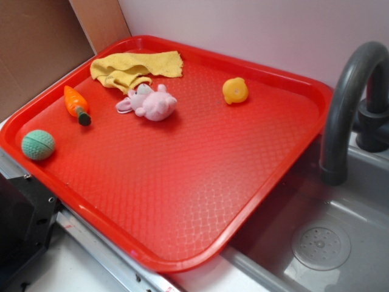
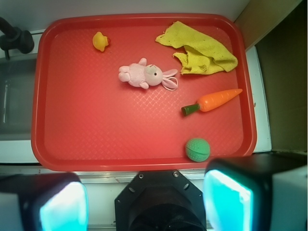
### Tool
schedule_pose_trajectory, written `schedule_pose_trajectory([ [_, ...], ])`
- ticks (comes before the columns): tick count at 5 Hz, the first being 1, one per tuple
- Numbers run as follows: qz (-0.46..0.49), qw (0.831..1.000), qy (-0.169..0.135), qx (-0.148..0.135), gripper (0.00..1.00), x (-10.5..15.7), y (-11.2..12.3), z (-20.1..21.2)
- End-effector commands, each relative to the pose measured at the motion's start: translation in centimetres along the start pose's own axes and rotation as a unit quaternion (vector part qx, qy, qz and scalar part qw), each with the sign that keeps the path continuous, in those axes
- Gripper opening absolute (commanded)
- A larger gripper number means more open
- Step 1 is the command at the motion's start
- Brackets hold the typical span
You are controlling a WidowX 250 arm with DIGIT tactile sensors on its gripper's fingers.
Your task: Grab the carrot.
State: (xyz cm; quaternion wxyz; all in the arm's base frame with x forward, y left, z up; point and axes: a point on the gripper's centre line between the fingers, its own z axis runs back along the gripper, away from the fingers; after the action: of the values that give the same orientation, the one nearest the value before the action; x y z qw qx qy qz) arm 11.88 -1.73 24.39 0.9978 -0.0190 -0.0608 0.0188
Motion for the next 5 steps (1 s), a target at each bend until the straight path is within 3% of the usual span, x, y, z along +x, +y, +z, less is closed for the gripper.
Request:
schedule_pose_trajectory([
  [1,0.0,1.0,0.0,0.0,1.0,0.0,0.0,0.0],
  [2,0.124,0.992,-0.02,0.009,1.0,0.5,1.5,-1.1],
  [3,0.248,0.968,-0.035,0.0,1.0,1.2,3.1,-2.2],
  [4,0.366,0.929,-0.049,0.004,1.0,2.1,5.0,-4.2],
  [5,0.477,0.877,-0.048,0.034,1.0,3.8,7.4,-7.0],
])
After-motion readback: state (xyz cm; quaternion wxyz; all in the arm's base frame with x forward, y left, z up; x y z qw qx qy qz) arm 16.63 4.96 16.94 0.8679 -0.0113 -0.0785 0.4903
